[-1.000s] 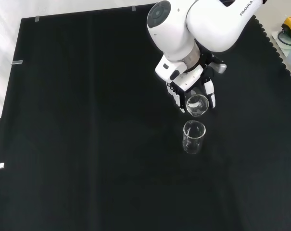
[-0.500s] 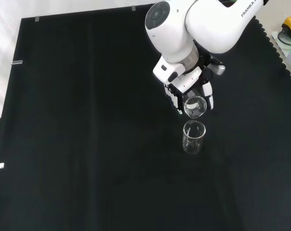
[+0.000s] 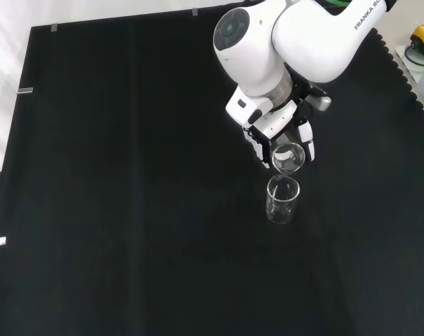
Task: Pour the water from the handheld beaker into the one on the table.
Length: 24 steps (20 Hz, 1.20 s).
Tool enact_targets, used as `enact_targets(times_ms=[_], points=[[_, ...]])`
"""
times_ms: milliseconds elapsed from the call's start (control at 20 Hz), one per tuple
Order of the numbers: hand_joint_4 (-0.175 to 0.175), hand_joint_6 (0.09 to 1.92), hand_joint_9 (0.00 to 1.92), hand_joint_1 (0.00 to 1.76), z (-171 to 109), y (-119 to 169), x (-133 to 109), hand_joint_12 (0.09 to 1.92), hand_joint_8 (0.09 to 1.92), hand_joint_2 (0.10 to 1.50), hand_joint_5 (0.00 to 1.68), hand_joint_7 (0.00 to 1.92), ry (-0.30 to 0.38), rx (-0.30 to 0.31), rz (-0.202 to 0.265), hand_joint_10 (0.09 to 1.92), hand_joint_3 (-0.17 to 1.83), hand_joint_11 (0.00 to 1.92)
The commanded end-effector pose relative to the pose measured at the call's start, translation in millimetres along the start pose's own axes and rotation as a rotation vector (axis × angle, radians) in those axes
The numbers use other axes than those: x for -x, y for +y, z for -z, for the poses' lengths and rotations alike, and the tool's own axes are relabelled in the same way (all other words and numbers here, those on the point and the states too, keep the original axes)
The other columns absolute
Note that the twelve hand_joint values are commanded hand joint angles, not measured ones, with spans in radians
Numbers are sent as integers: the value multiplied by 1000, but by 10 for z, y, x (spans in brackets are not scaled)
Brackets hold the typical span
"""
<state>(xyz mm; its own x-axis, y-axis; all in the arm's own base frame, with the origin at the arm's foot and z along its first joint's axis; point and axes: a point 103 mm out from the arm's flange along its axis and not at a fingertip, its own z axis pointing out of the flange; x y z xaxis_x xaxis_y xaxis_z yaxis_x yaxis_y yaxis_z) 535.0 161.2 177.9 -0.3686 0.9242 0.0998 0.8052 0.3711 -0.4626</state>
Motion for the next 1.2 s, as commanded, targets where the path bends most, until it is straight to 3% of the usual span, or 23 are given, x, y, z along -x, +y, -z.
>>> enact_targets(times_ms=[50, 400, 950, 1200], points=[[-175, 237, 1487, 1438, -4, 2, -21, 721, 87, 587, 1468, 1638, -7, -9, -2, 230, 628, 1243], [-175, 244, 1480, 1439, 49, 70, -173, 719, 87, 583, 1466, 1638, -40, -42, -31, 249, 635, 1246], [-175, 248, 1482, 1439, 43, 65, -204, 718, 87, 580, 1465, 1638, -72, -66, -19, 252, 640, 1248], [-175, 250, 1481, 1439, -40, 72, -160, 717, 87, 579, 1465, 1638, -33, -60, -13, 255, 643, 1249]])
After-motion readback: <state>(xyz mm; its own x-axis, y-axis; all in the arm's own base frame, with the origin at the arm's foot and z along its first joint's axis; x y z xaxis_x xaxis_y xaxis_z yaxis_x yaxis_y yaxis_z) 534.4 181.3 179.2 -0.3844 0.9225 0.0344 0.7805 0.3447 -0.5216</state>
